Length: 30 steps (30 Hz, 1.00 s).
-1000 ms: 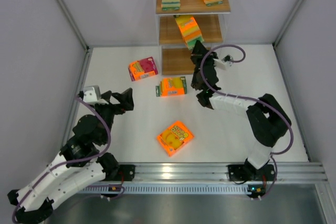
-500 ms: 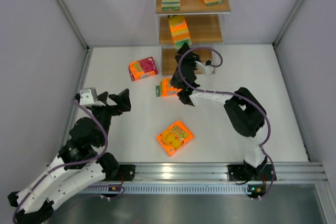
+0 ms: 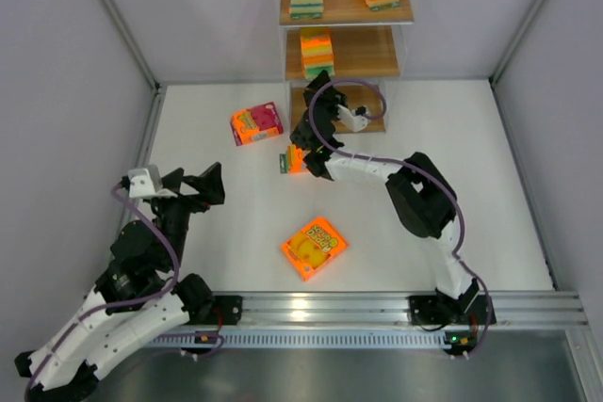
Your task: Place and organize the cleaning sponges onto the shelf
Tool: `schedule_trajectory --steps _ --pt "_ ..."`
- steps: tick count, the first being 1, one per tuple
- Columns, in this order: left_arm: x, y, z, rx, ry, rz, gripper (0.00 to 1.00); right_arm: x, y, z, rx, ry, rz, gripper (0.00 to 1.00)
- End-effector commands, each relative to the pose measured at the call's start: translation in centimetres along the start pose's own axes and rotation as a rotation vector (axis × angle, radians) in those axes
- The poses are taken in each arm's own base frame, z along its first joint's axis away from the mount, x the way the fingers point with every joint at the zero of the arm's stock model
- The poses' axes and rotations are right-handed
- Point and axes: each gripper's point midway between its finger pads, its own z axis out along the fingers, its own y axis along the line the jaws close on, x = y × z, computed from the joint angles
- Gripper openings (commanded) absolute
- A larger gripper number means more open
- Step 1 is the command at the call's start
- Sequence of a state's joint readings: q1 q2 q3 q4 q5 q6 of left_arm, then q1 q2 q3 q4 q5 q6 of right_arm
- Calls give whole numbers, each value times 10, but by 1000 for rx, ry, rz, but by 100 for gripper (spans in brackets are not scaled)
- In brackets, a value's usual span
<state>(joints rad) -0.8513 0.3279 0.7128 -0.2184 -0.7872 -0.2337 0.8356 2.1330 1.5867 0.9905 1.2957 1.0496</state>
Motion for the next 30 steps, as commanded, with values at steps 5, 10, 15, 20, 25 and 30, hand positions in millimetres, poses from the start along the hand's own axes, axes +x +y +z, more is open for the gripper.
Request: schedule_trajectory --steps 5,10,15,20,25,30 --pt "-21 9 -9 -11 -48 -33 98 26 -3 -11 34 5 63 9" --pt "-22 10 -11 -11 -48 -27 98 28 1 -9 37 -21 94 9" --pt "-22 10 -11 -2 -45 -19 98 29 0 -15 57 -51 93 19" --pt "-22 11 -12 -2 -40 -5 98 36 7 -16 31 -7 93 48" --pt "-22 11 -12 -5 -41 -12 98 36 4 -22 55 70 62 75" --pt "-17 9 -12 8 -32 -18 98 37 -10 -23 174 252 71 92"
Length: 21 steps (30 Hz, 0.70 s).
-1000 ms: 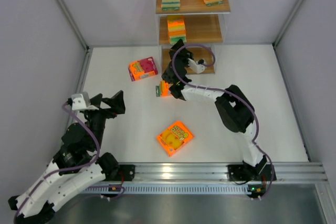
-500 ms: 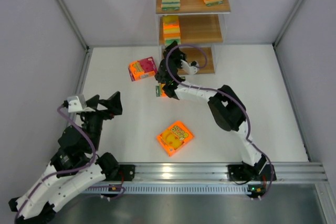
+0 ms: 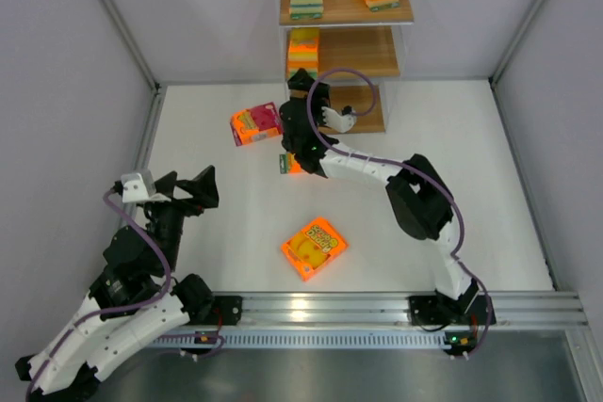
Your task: Place and organize the cleaning sponges onto the shelf
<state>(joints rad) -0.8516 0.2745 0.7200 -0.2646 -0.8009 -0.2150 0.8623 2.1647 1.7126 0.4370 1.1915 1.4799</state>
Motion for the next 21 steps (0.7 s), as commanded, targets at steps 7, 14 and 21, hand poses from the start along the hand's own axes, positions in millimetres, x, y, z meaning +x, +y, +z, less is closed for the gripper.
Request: schedule_trajectory --steps 7,14,21 --pt "2 -14 3 54 23 -12 98 -40 66 -31 -75 205 -11 99" --pt "48 -27 23 -39 160 -81 98 -63 58 -91 -119 552 -246 99" --pt "137 -80 60 -20 437 -94 98 -119 -26 -141 -118 821 -800 99"
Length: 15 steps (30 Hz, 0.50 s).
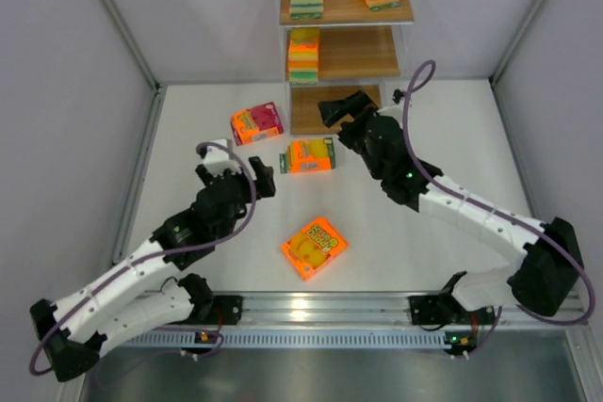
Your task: Place and organize the cleaning sponges onto the shelf
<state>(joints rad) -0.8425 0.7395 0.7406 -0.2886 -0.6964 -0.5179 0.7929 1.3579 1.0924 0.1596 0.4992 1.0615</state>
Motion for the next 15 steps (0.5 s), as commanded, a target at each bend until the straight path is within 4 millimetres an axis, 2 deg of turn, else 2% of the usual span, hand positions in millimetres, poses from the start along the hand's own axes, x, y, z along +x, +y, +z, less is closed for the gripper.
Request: schedule_trajectory --steps 1,2,3,4,5,6,7,8,9,11,12,14,15 --pt "21 -39 25 71 139 -127 98 40 -63 -37 55 282 -348 99" --pt "29 -46 32 88 181 -159 98 51 -90 -44 96 337 -373 99" --pt "41 -39 50 56 222 -171 98 57 -102 -48 100 381 -382 99" --pt "40 -45 60 83 227 -204 98 59 -111 -52 102 413 -371 100" --pt "45 -54 65 147 271 -238 98 63 -133 -55 118 468 -355 99" --pt "50 -40 83 114 279 -254 98 62 -140 -55 113 478 -357 99" --pt "43 -44 92 151 252 -271 98 57 -146 -56 113 478 -376 99" --pt "40 -35 102 138 251 -277 98 55 -158 -57 130 480 -388 99" --pt "53 -27 112 110 289 -283 98 53 -162 -57 129 479 -411 99" --pt "48 -21 130 104 275 -359 97 49 -168 -57 128 481 -458 100" --pt "57 -8 143 80 299 -389 97 48 -169 -56 125 482 -470 99" --pt "55 -3 160 77 275 -428 94 47 -173 -50 118 469 -483 99" --pt "67 2 172 51 297 -431 94 49 -169 -46 77 474 -482 99"
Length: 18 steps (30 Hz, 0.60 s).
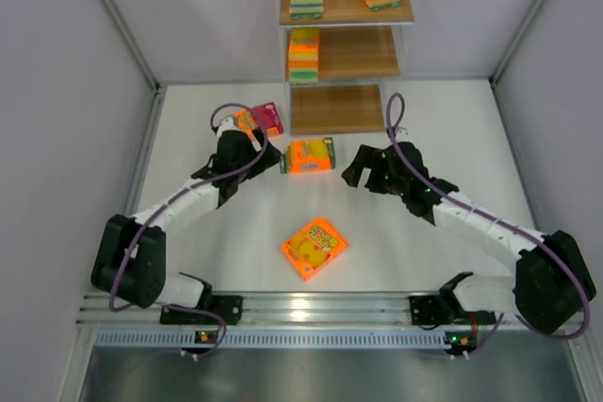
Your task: Place and organize the cleaning sponges onto the shelf
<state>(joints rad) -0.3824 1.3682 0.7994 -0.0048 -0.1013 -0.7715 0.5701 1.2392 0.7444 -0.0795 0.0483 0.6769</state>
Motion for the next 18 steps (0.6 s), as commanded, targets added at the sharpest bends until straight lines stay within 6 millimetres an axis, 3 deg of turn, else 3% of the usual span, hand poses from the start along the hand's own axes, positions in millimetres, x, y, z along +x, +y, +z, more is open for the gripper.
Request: schedule_trajectory --steps 1,6,9,13,18 --pt "-20 -38 26 162 -8 -88 93 -18 20 6 -121 -49 -78 100" --pt "-10 -45 69 195 75 -83 75 -38 37 38 -215 -118 -17 99" --pt "-14 -39 80 185 65 -94 67 -50 44 56 -242 -167 10 88" --pt "-13 -36 86 194 73 -93 65 -57 34 83 -180 -201 46 83" --pt "-3 -43 89 266 118 -78 64 -67 41 103 -199 -230 55 81"
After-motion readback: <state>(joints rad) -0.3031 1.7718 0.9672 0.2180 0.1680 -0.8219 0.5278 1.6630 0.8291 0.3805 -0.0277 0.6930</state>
